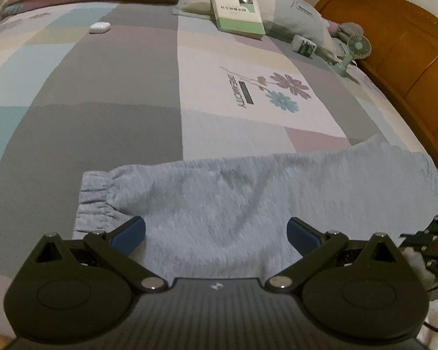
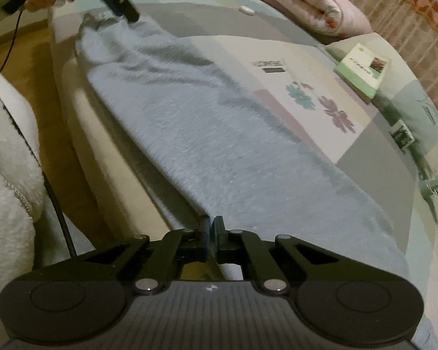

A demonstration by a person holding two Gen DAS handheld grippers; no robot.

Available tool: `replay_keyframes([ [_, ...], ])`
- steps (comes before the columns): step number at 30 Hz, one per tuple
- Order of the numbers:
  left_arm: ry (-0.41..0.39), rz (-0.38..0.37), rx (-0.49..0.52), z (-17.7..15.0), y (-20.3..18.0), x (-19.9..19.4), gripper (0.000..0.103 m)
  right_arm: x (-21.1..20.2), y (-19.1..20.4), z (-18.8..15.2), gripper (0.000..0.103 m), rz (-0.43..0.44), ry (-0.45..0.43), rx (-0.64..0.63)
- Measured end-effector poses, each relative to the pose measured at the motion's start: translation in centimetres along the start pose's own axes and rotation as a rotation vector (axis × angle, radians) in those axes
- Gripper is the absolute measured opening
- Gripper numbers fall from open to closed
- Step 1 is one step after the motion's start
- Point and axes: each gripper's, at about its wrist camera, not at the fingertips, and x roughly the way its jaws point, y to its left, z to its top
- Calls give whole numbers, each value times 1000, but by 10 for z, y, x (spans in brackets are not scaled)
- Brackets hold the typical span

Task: Fold clothes
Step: 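Sweep the right gripper along the pants leg toward the cuff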

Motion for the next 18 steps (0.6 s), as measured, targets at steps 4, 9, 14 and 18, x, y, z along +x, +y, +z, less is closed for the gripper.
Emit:
replay_keyframes([
  [4, 39, 36, -4, -9, 4, 13, 102, -4, -10, -6, 3, -2, 10, 57],
  [9, 65, 42, -22, -19, 12, 18, 102, 5, -9, -13, 3, 45, 67, 89],
  [14, -15, 43, -20, -11, 17, -9, 102, -8, -22, -10, 9, 90, 29, 168],
  [18, -86, 77, -59, -2, 30, -22, 102, -19, -44, 11, 18, 86, -42, 255],
])
